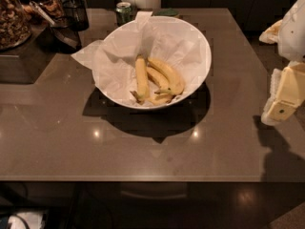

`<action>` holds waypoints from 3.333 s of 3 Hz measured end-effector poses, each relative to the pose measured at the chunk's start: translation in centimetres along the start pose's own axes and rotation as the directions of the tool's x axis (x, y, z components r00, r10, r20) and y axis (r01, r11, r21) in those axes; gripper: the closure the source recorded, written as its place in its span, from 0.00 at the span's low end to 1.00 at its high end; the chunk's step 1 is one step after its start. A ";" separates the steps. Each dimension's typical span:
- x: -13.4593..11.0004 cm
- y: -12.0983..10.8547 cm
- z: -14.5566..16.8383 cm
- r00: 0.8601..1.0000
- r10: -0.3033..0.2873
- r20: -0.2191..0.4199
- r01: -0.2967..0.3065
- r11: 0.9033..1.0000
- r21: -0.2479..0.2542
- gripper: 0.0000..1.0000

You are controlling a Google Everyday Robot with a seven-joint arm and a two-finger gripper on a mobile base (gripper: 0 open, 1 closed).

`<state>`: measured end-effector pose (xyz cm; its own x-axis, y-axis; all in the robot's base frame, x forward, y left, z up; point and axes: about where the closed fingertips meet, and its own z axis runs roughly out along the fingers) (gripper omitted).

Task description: Pick banana from white bowl

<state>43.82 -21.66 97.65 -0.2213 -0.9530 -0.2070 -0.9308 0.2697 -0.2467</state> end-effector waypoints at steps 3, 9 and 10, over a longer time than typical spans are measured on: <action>-3.4 -0.6 1.2 0.990 -0.076 0.117 0.079 0.997 -0.021 0.00; -14.9 -4.2 7.1 0.937 -0.147 0.315 0.208 0.964 -0.168 0.00; -15.5 -8.5 4.9 0.902 -0.095 0.421 0.153 0.983 -0.105 0.00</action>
Offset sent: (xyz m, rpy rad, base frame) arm 0.0107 0.0135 -0.0027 0.0411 -0.0020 0.0442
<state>56.62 -8.53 98.29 0.0113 -0.8272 -0.5617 -0.9791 0.1049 -0.1742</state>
